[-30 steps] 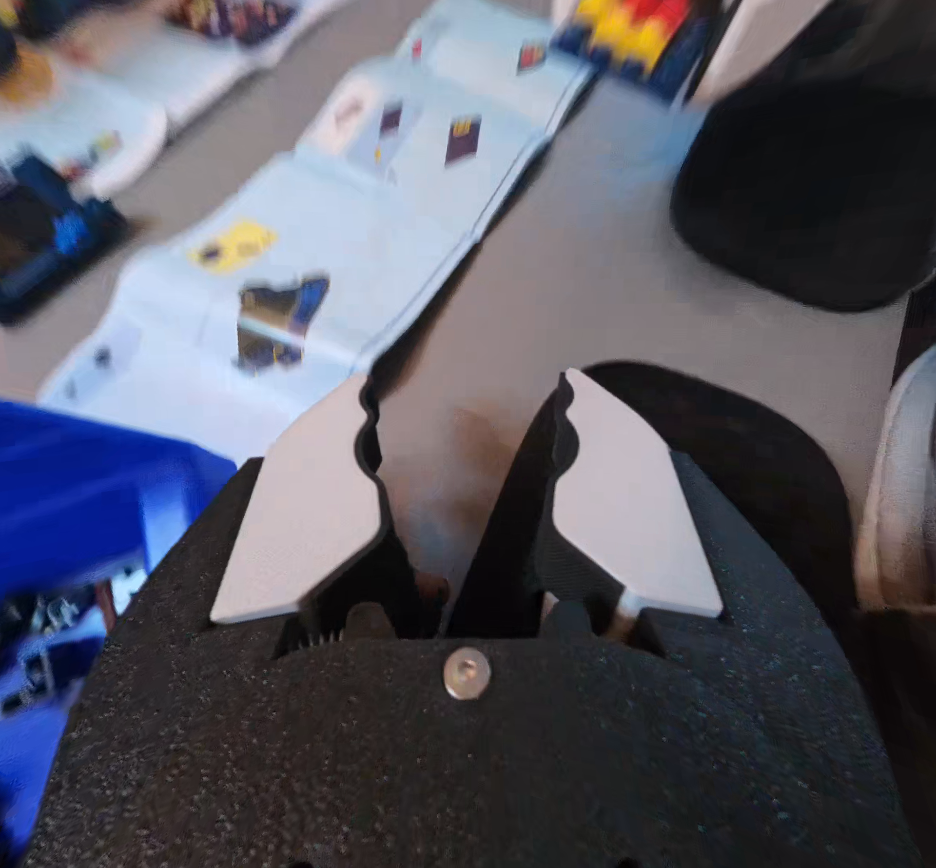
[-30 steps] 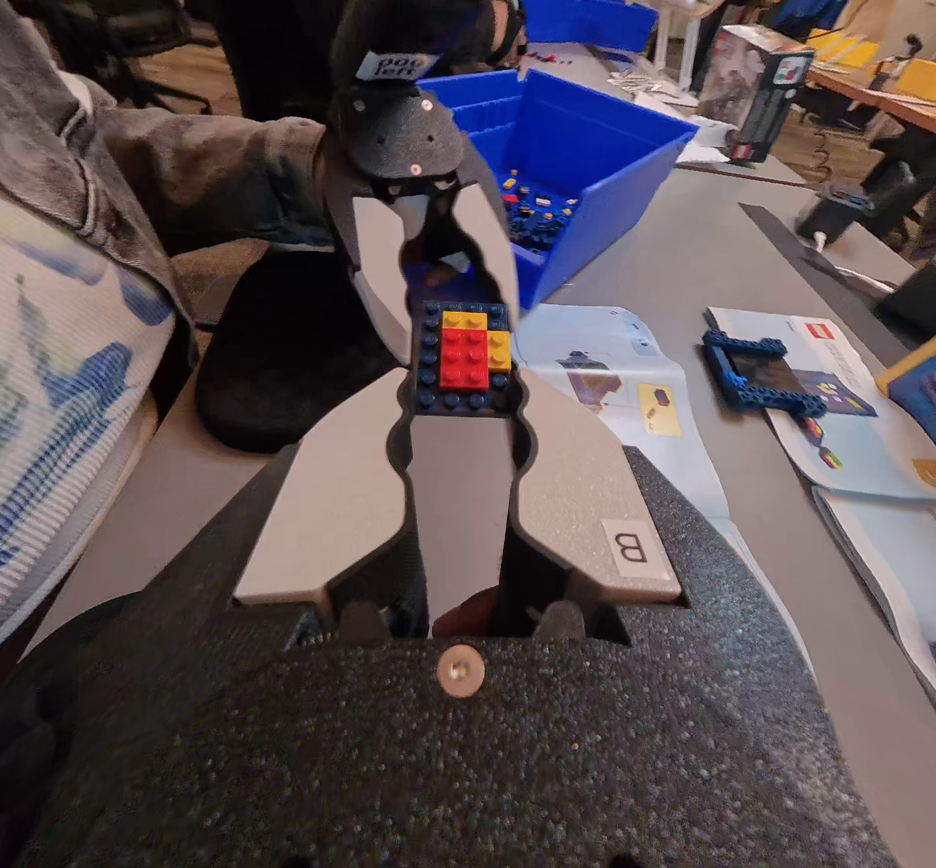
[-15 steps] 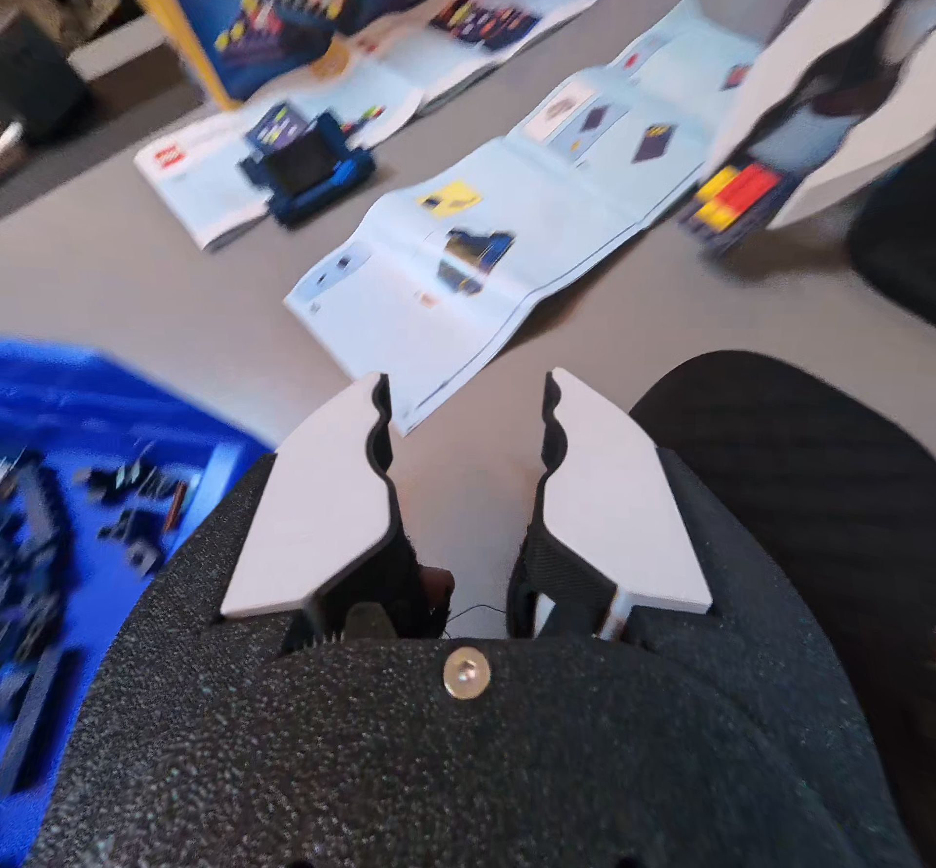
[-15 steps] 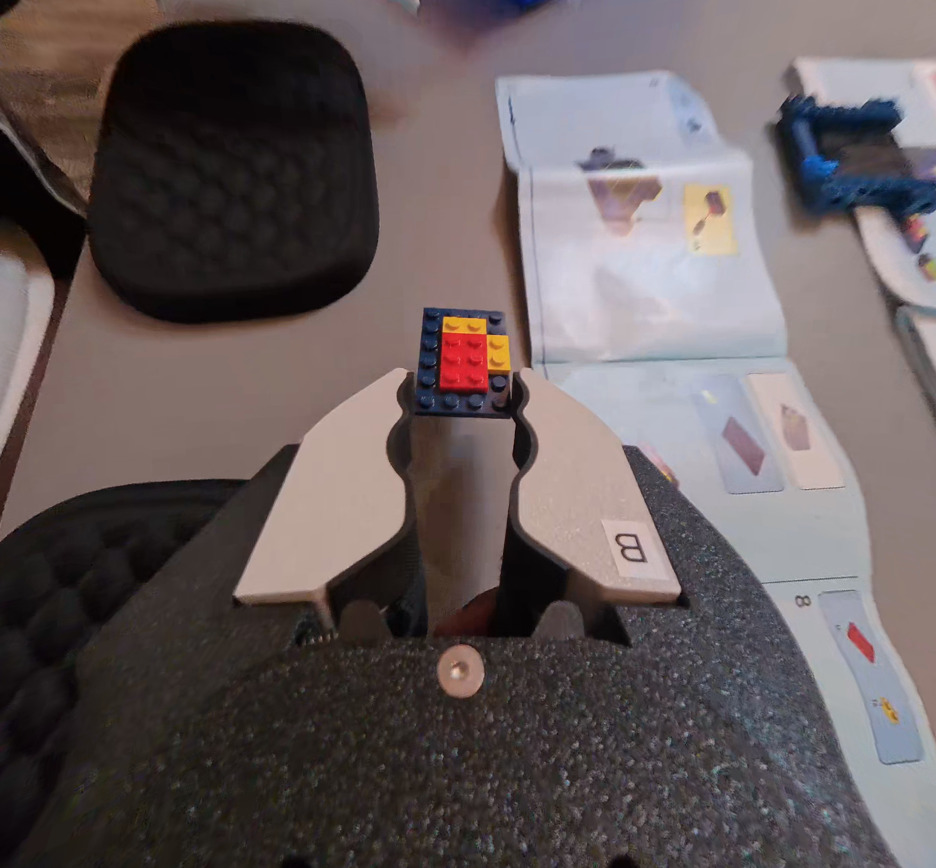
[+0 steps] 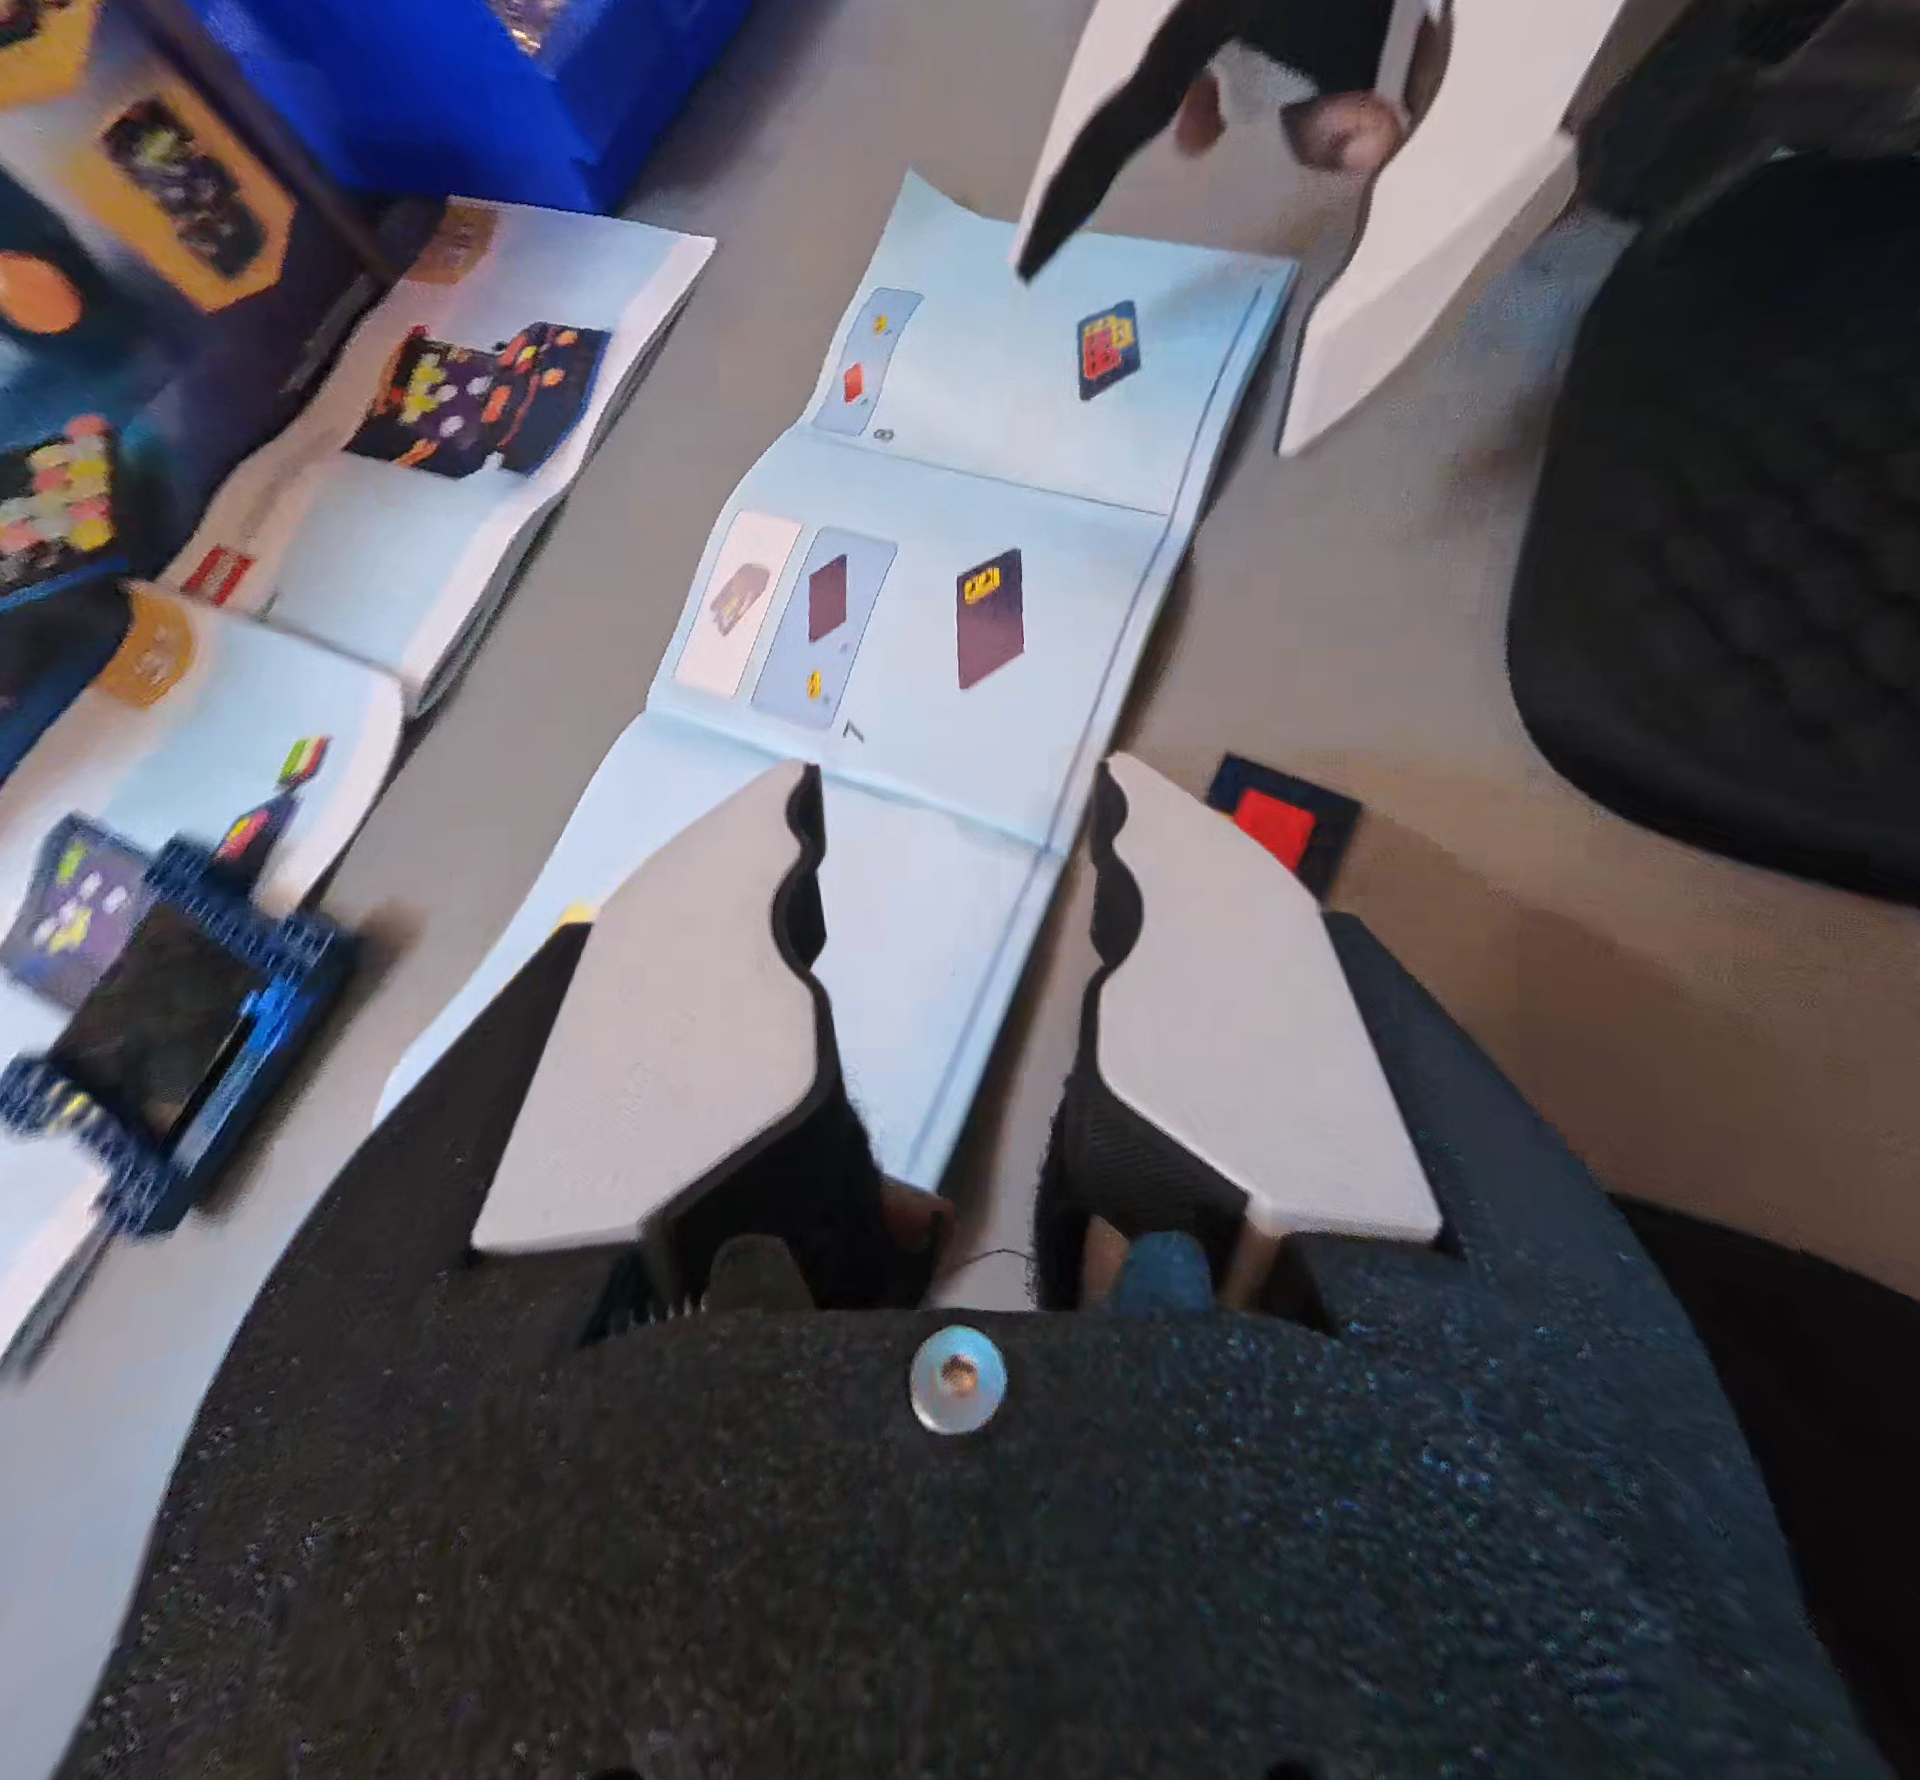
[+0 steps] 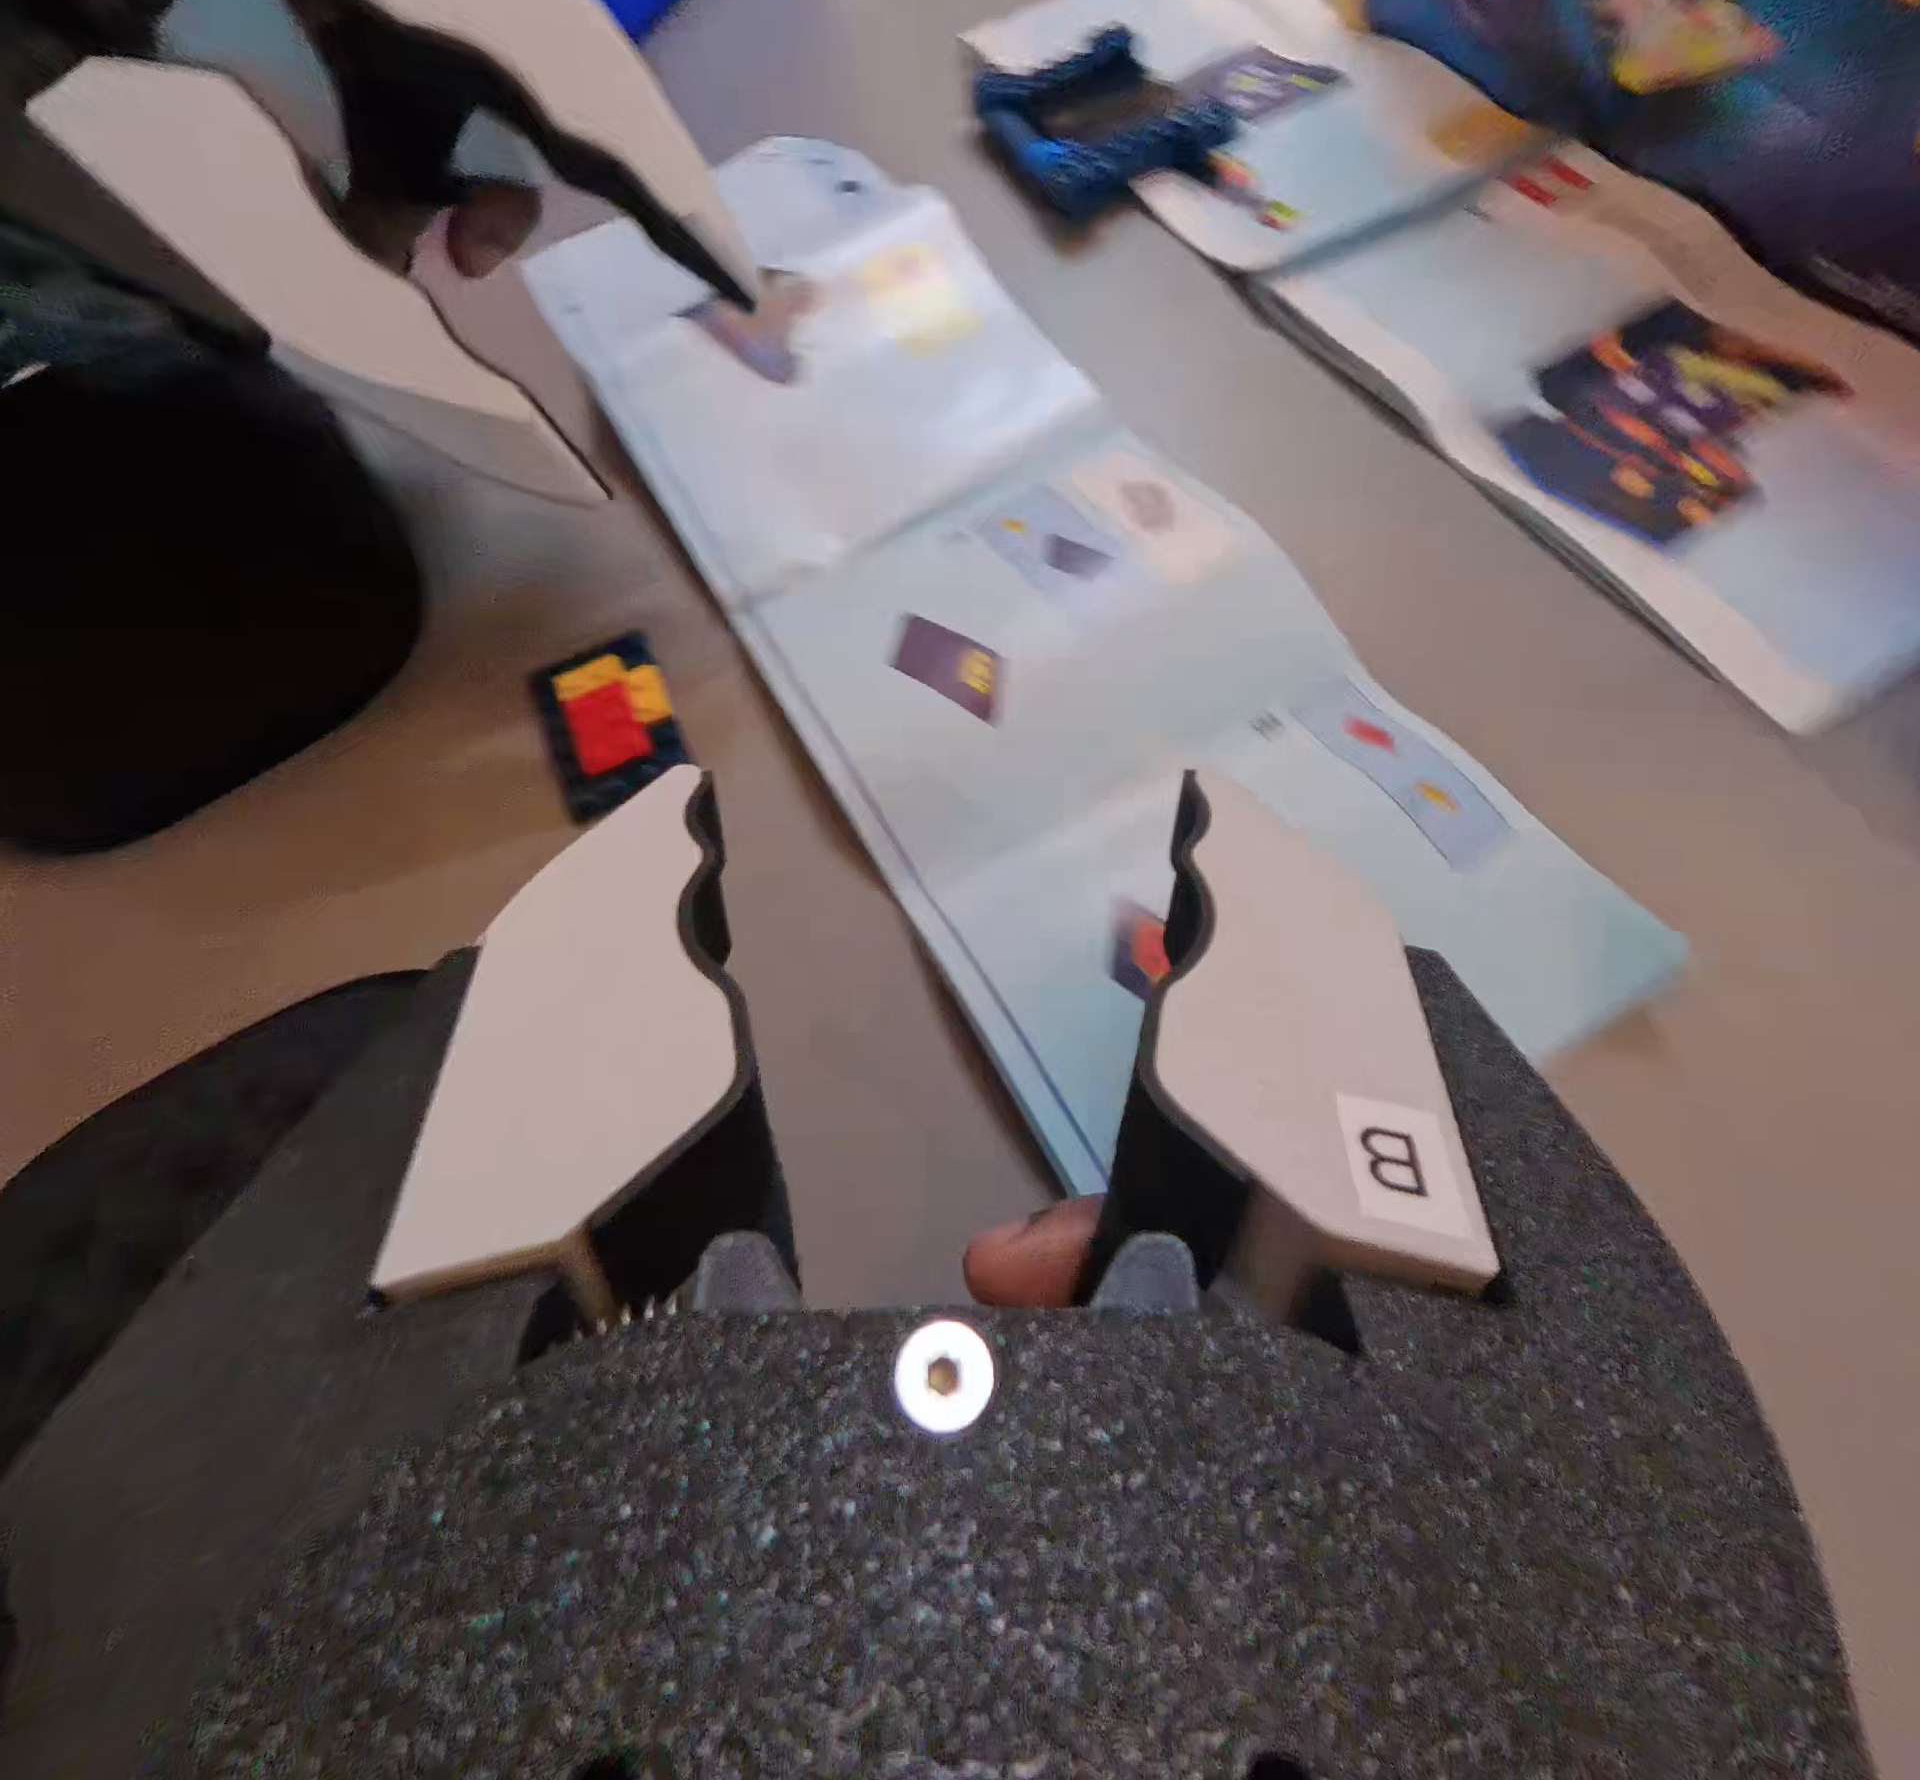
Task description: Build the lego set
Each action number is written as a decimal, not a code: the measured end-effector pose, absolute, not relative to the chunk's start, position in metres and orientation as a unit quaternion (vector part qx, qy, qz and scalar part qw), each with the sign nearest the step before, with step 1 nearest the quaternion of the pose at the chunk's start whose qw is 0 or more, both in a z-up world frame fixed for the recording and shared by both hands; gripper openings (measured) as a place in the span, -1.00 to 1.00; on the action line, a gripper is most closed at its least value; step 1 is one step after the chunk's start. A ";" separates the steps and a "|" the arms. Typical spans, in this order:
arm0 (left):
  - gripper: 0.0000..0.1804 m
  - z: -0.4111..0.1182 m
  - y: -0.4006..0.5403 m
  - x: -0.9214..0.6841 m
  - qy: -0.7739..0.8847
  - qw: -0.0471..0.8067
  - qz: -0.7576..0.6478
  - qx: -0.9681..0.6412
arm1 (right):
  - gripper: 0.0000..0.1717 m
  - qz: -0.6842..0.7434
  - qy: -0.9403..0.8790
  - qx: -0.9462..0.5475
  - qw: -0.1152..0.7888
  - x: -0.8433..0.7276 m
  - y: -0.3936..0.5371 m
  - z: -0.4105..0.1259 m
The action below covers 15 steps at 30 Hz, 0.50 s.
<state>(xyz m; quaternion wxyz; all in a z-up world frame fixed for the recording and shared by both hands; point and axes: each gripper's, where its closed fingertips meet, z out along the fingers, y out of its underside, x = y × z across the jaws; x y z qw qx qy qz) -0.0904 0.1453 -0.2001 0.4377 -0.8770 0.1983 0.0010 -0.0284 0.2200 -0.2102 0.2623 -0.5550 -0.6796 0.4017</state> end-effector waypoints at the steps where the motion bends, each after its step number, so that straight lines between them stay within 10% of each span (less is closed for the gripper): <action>1: -0.52 -0.204 0.157 -0.089 0.204 0.433 -0.011 -0.878 | 0.00 0.391 -0.667 -0.576 0.266 -0.024 0.233 -0.213; 10: -0.62 -0.248 0.205 -0.103 0.217 0.382 0.013 -0.898 | -0.07 0.319 -0.638 -0.633 0.301 -0.026 0.317 -0.232; 15: -0.63 -0.248 0.208 -0.101 0.217 0.396 0.028 -0.891 | -0.56 0.273 -0.653 -0.609 0.358 -0.039 0.345 -0.238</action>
